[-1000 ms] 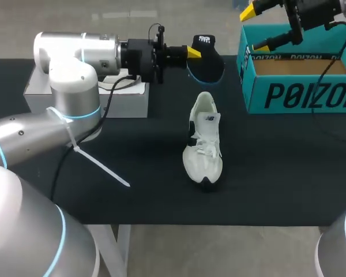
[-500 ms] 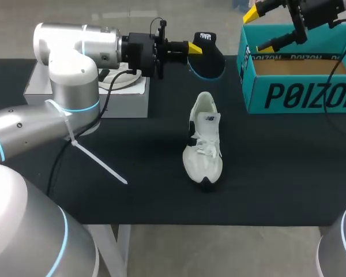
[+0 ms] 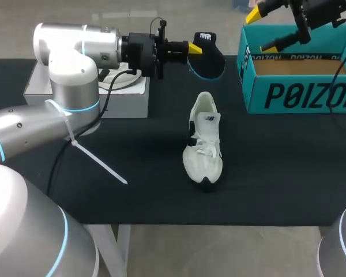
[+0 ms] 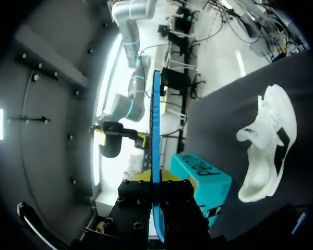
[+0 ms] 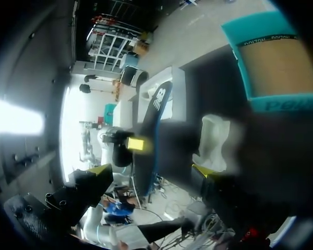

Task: Take the shoe out of the shoebox, open the shoe tongue, remove and reinsert the insole, then place the shoe into the shoebox

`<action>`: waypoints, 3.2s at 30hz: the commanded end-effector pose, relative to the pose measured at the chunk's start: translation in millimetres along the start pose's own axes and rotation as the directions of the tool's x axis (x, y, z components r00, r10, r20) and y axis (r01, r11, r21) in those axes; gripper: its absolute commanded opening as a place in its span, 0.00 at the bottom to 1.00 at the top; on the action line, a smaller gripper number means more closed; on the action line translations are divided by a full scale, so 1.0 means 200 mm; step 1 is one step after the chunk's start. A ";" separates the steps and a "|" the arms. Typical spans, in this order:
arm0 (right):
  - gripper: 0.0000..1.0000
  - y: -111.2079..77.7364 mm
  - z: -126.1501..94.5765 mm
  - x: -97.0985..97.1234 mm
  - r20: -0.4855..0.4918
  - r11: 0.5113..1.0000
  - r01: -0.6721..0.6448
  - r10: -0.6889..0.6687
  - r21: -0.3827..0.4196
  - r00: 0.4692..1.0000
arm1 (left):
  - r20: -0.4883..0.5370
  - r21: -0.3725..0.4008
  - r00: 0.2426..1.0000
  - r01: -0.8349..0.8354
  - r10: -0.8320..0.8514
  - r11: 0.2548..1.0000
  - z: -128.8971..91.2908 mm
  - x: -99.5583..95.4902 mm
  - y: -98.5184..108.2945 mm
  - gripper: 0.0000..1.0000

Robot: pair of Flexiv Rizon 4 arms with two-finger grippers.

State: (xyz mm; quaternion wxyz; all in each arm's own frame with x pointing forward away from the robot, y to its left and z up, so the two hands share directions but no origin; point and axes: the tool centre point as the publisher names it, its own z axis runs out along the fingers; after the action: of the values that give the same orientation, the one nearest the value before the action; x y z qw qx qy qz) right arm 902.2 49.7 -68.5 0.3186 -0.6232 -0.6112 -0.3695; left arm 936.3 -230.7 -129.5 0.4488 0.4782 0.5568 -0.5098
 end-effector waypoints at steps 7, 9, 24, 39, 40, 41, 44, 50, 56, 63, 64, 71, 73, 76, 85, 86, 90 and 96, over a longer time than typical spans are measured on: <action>1.00 -0.02 0.00 -0.02 -0.019 1.000 -0.016 0.015 -0.015 1.000 | 0.086 -0.060 0.918 0.393 -0.387 0.918 0.00 -0.07 -0.03 0.00; 1.00 -0.02 0.00 -0.02 -0.027 1.000 -0.018 0.018 -0.015 0.999 | 0.094 -0.081 0.867 0.496 -0.489 0.864 0.01 -0.09 -0.04 0.00; 1.00 0.00 -0.02 -0.04 -0.028 1.000 -0.024 0.023 -0.020 0.999 | 0.003 0.024 0.263 0.964 -0.965 0.263 -0.03 -0.10 0.00 0.00; 1.00 -0.01 -0.04 -0.06 -0.040 0.999 -0.047 0.046 -0.027 0.998 | -0.022 0.169 -0.389 0.907 -0.921 -0.387 0.01 -0.15 -0.10 0.00; 1.00 -0.01 -0.04 -0.06 -0.040 0.998 -0.049 0.047 -0.027 0.998 | -0.006 0.194 -0.421 0.889 -0.907 -0.414 0.00 -0.15 -0.10 0.00; 1.00 0.00 -0.04 -0.06 -0.041 0.998 -0.050 0.049 -0.027 0.998 | -0.007 0.170 -0.464 0.872 -0.886 -0.458 0.00 -0.15 -0.10 0.00; 1.00 0.00 -0.03 -0.07 -0.039 0.998 -0.053 0.052 -0.025 0.998 | -0.023 0.140 -0.556 0.821 -0.831 -0.553 -0.01 -0.13 -0.10 0.00; 1.00 0.00 -0.03 -0.07 -0.034 0.998 -0.057 0.056 -0.020 0.998 | -0.119 0.141 -0.785 0.593 -0.608 -0.793 0.01 -0.05 -0.06 0.00; 1.00 -0.01 -0.03 -0.08 -0.035 0.998 -0.066 0.065 -0.022 0.997 | -0.169 0.081 -0.945 0.269 -0.279 -0.960 0.01 0.05 -0.04 0.00; 1.00 -0.01 -0.03 -0.09 -0.034 0.996 -0.083 0.082 -0.025 0.996 | -0.206 0.005 -0.970 0.132 -0.130 -0.991 0.01 0.11 -0.01 0.00; 1.00 -0.01 -0.03 -0.09 -0.033 0.996 -0.084 0.084 -0.025 0.996 | -0.199 -0.005 -0.972 0.128 -0.124 -0.992 0.01 0.12 0.00 0.00; 1.00 -0.01 -0.04 -0.09 -0.027 0.996 -0.090 0.089 -0.030 0.996 | -0.174 -0.079 -0.978 0.132 -0.117 -0.988 0.04 0.12 -0.01 0.00; 1.00 -0.01 -0.04 -0.09 -0.025 0.995 -0.090 0.089 -0.030 0.996 | -0.166 -0.083 -0.972 0.182 -0.166 -0.980 0.04 0.12 -0.01 0.00; 1.00 -0.01 -0.04 -0.09 -0.024 0.995 -0.093 0.092 -0.032 0.995 | -0.166 -0.083 -0.972 0.182 -0.166 -0.980 0.04 0.12 -0.01 0.00; 1.00 0.00 -0.07 0.04 0.124 0.997 -0.050 0.058 -0.064 0.991 | -0.166 -0.083 -0.972 0.182 -0.166 -0.980 0.04 0.12 -0.01 0.00; 1.00 0.00 -0.07 0.07 0.160 0.997 -0.052 0.061 -0.061 0.985 | -0.166 -0.083 -0.972 0.182 -0.166 -0.980 0.04 0.12 -0.01 0.00; 1.00 0.01 -0.07 0.12 0.307 0.996 -0.041 0.063 -0.079 0.950 | -0.219 -0.069 -0.963 0.175 -0.156 -0.982 0.06 0.11 0.00 0.00; 1.00 0.03 -0.05 0.15 0.520 0.992 0.030 0.039 -0.123 0.853 | -0.268 -0.071 -0.946 0.208 -0.182 -0.976 0.11 0.07 0.01 0.00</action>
State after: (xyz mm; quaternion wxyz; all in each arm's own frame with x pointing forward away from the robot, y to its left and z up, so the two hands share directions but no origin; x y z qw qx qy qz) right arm 904.9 48.6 -44.0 0.1949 -0.6911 -0.6254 -0.3054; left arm 931.1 -244.1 -140.5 -0.5425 -0.4240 0.4834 -0.5407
